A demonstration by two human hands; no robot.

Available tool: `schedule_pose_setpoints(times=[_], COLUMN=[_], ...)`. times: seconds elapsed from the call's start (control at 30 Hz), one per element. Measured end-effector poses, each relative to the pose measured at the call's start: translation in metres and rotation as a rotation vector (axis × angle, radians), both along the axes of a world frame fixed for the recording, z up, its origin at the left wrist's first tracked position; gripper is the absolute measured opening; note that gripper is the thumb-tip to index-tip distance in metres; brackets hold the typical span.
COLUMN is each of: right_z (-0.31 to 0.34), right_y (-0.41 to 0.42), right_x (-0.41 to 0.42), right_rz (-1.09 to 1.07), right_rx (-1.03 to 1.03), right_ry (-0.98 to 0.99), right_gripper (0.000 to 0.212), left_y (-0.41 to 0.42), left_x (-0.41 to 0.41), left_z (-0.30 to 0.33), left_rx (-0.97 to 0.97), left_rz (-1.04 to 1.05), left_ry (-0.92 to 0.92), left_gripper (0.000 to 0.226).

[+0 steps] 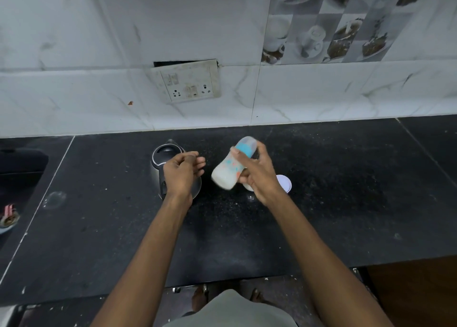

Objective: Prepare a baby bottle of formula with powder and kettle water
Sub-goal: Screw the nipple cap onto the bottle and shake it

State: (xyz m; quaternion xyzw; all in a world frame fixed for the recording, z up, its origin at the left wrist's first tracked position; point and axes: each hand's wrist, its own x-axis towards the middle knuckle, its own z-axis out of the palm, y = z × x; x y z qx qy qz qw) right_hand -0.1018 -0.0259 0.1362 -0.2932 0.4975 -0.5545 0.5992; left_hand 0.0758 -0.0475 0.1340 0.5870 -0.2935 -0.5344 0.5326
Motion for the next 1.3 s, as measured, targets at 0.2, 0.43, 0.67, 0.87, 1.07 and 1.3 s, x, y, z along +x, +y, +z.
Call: schedule_pose_setpoints(times=[0.2, 0.43, 0.67, 0.87, 1.07, 1.3], right_z=[-0.004, -0.001, -0.001, -0.006, -0.005, 0.0], right_y=[0.0, 0.001, 0.003, 0.013, 0.009, 0.003], right_x=[0.008, -0.002, -0.007, -0.001, -0.007, -0.013], right_rz=[-0.16, -0.053, 0.024, 0.299, 0.284, 0.218], right_rx=[0.012, 0.0, 0.025, 0.025, 0.038, 0.024], right_ry=[-0.095, 0.039, 0.081, 0.208, 0.227, 0.127], right_gripper=[0.062, 0.062, 0.062, 0.06, 0.066, 0.066], left_y=[-0.003, -0.004, -0.002, -0.004, -0.001, 0.001], left_x=[0.002, 0.003, 0.002, 0.001, -0.001, 0.0], left_z=[-0.001, 0.0, -0.001, 0.002, 0.005, 0.001], left_rx=[-0.003, -0.01, -0.015, -0.027, -0.045, -0.027], left_rz=[0.003, 0.002, 0.013, 0.009, 0.002, 0.0], left_ry=[0.007, 0.016, 0.022, 0.025, 0.012, -0.021], left_gripper=[0.016, 0.016, 0.016, 0.016, 0.017, 0.017])
